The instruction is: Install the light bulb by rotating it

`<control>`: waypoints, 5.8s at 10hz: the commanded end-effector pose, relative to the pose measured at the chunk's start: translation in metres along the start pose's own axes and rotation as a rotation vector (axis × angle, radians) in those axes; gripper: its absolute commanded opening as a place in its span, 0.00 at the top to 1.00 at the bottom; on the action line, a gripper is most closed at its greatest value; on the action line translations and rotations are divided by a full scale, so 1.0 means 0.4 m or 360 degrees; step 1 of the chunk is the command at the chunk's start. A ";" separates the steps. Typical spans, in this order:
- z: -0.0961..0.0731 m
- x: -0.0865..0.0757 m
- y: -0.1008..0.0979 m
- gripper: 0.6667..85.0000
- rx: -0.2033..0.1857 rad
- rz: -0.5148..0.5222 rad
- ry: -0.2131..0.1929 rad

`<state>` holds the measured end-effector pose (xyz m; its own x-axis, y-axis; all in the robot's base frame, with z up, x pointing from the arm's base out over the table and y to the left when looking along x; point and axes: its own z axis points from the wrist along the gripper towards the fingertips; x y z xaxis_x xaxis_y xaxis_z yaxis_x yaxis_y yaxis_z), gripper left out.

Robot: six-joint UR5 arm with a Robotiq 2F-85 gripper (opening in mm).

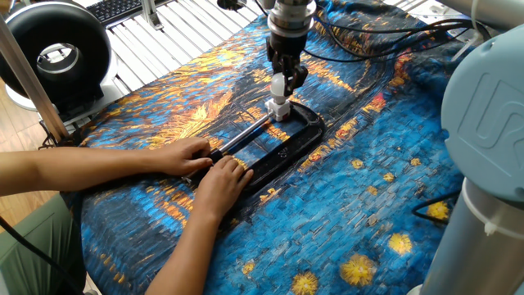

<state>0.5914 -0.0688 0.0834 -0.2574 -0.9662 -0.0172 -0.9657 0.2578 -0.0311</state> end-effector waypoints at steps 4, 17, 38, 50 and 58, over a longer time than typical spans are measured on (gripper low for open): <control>0.027 -0.006 -0.018 0.67 0.0051 0.0308 -0.0161; 0.049 0.051 -0.073 0.13 0.0156 0.0833 -0.0023; -0.018 -0.021 0.035 0.18 -0.0120 -0.0167 0.0000; -0.009 -0.032 -0.018 0.39 0.0001 -0.0147 -0.0016; -0.005 -0.031 -0.034 0.58 0.0061 0.0136 -0.0075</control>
<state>0.6033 -0.0615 0.0853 -0.2486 -0.9680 -0.0334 -0.9668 0.2501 -0.0527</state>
